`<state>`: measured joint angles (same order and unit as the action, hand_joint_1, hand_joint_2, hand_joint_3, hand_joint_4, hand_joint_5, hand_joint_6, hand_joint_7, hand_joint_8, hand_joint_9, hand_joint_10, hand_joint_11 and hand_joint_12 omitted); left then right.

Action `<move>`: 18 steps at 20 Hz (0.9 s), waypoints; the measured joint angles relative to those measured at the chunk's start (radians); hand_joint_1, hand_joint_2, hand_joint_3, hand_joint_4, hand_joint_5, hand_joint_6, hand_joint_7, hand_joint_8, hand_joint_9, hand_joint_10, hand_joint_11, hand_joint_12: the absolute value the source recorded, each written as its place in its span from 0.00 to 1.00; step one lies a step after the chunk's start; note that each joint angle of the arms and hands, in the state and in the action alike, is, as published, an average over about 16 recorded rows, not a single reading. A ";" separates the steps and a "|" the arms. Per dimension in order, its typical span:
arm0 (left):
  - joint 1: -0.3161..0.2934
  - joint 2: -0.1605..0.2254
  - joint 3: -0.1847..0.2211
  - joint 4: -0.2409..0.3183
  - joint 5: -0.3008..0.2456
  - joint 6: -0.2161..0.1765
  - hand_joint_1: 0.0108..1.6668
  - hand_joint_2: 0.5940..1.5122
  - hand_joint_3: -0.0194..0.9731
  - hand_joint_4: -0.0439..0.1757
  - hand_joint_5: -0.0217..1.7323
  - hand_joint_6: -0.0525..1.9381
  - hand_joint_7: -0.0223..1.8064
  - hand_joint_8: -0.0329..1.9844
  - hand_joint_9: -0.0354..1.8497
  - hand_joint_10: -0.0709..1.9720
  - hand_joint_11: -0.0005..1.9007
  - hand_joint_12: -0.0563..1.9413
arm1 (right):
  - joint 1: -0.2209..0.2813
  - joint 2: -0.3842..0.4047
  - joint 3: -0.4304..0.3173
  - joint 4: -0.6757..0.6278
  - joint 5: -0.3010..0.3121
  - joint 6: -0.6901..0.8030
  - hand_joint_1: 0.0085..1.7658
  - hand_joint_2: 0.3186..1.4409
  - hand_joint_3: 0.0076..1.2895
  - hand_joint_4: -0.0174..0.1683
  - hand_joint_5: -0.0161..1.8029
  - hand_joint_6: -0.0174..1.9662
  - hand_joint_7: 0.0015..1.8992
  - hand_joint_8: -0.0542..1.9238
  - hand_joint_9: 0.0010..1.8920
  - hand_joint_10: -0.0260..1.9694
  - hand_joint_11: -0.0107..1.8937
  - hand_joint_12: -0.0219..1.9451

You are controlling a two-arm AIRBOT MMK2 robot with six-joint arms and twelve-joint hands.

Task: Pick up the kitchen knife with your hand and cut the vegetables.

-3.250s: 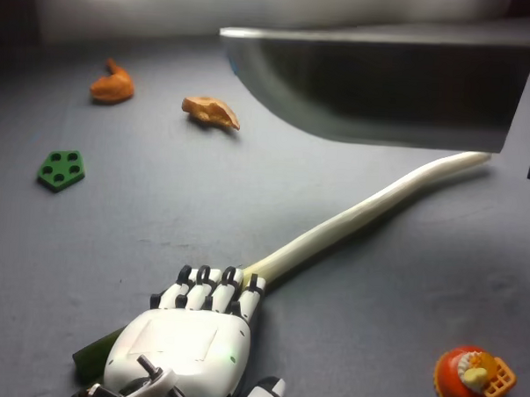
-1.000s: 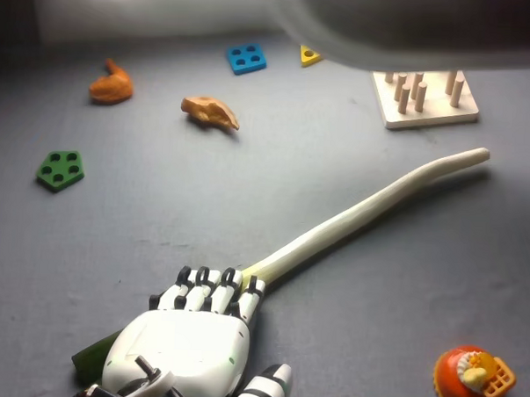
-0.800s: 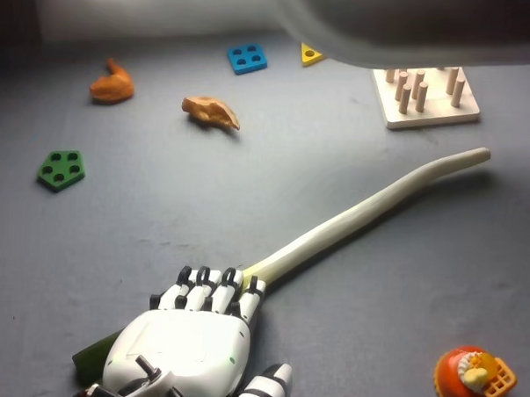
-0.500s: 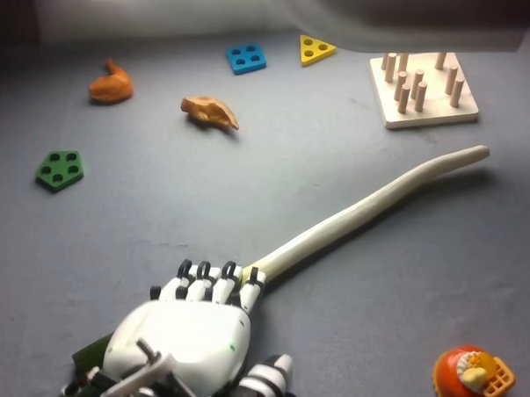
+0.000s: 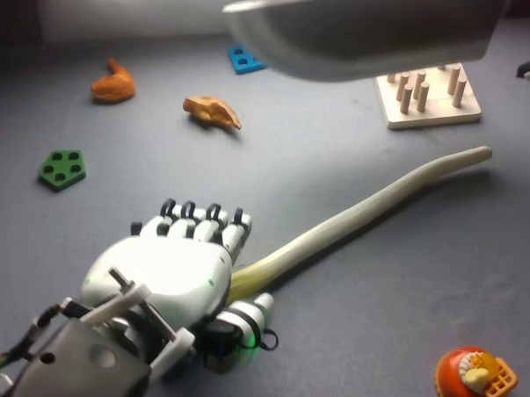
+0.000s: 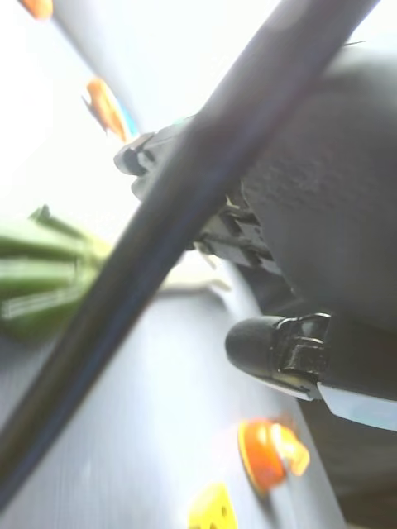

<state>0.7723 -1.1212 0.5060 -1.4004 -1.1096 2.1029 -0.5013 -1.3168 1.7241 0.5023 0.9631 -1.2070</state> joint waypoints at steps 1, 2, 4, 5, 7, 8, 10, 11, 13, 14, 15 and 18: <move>-0.008 0.010 0.001 0.000 0.013 0.007 0.00 1.00 0.05 0.21 0.02 0.03 0.03 0.02 0.03 0.04 0.01 0.03 | -0.003 -0.010 0.019 -0.011 -0.006 0.014 0.89 0.30 0.73 0.98 0.77 0.97 0.82 0.97 0.84 0.92 0.84 0.93; -0.016 0.020 0.002 0.000 0.025 0.014 0.00 1.00 0.05 0.21 0.02 0.03 0.03 0.02 0.03 0.04 0.01 0.03 | -0.007 -0.020 0.038 -0.020 -0.012 0.029 0.89 0.30 0.73 0.98 0.77 0.97 0.82 0.97 0.84 0.92 0.84 0.93; -0.031 0.037 0.003 -0.001 0.051 0.027 0.00 1.00 0.05 0.21 0.02 0.03 0.03 0.02 0.03 0.04 0.01 0.03 | -0.014 -0.037 0.075 -0.031 -0.021 0.059 0.89 0.30 0.73 0.98 0.77 0.97 0.82 0.97 0.84 0.92 0.84 0.93; -0.039 0.045 0.003 -0.001 0.065 0.033 0.00 1.00 0.06 0.21 0.02 0.03 0.03 0.02 0.03 0.04 0.01 0.03 | -0.018 -0.045 0.093 -0.035 -0.025 0.072 0.89 0.30 0.73 0.98 0.77 0.97 0.82 0.97 0.84 0.92 0.84 0.93; -0.054 0.060 0.004 0.000 0.093 0.045 0.00 1.00 0.06 0.21 0.03 0.03 0.03 0.02 0.03 0.04 0.01 0.03 | -0.025 -0.059 0.127 -0.038 -0.030 0.094 0.89 0.30 0.73 0.98 0.76 0.97 0.82 0.97 0.84 0.92 0.84 0.93; -0.062 0.066 0.004 0.000 0.106 0.051 0.00 1.00 0.06 0.21 0.03 0.03 0.03 0.02 0.03 0.04 0.01 0.04 | -0.028 -0.065 0.142 -0.038 -0.032 0.102 0.89 0.30 0.73 0.98 0.76 0.97 0.82 0.97 0.84 0.92 0.84 0.93; -0.079 0.077 0.005 -0.001 0.134 0.066 0.00 1.00 0.06 0.21 0.03 0.03 0.03 0.02 0.03 0.04 0.01 0.05 | -0.035 -0.077 0.168 -0.040 -0.036 0.114 0.89 0.30 0.73 0.99 0.76 0.97 0.82 0.97 0.84 0.92 0.84 0.93; -0.089 0.081 0.006 -0.002 0.149 0.075 0.00 1.00 0.06 0.21 0.04 0.03 0.03 0.02 0.03 0.04 0.01 0.05 | -0.039 -0.083 0.179 -0.042 -0.038 0.120 0.89 0.30 0.73 0.99 0.76 0.97 0.82 0.97 0.84 0.92 0.84 0.93; -0.107 0.089 0.008 -0.005 0.176 0.092 0.00 1.00 0.05 0.21 0.04 0.03 0.03 0.02 0.03 0.04 0.01 0.05 | -0.045 -0.095 0.198 -0.046 -0.041 0.131 0.89 0.30 0.73 0.99 0.76 0.97 0.82 0.97 0.84 0.92 0.84 0.93; -0.115 0.092 0.009 -0.008 0.188 0.100 0.00 1.00 0.05 0.21 0.04 0.03 0.03 0.02 0.03 0.04 0.01 0.05 | -0.048 -0.101 0.206 -0.048 -0.042 0.137 0.89 0.30 0.73 0.99 0.76 0.97 0.82 0.97 0.84 0.92 0.84 0.93; -0.124 0.095 0.010 -0.012 0.199 0.107 0.00 1.00 0.05 0.21 0.04 0.03 0.03 0.02 0.03 0.04 0.01 0.06 | -0.050 -0.106 0.214 -0.049 -0.043 0.142 0.89 0.30 0.74 0.99 0.76 0.97 0.82 0.97 0.84 0.92 0.84 0.93; -0.145 0.102 0.013 -0.025 0.227 0.126 0.00 1.00 0.05 0.21 0.05 0.03 0.03 0.02 0.03 0.04 0.01 0.06 | -0.054 -0.120 0.239 -0.049 -0.045 0.153 0.90 0.29 0.74 0.99 0.75 0.97 0.82 0.97 0.84 0.92 0.84 0.93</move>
<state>0.6270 -1.0188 0.5187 -1.4251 -0.8830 2.2286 -0.5557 -1.4367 1.9627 0.4528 0.9177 -1.0538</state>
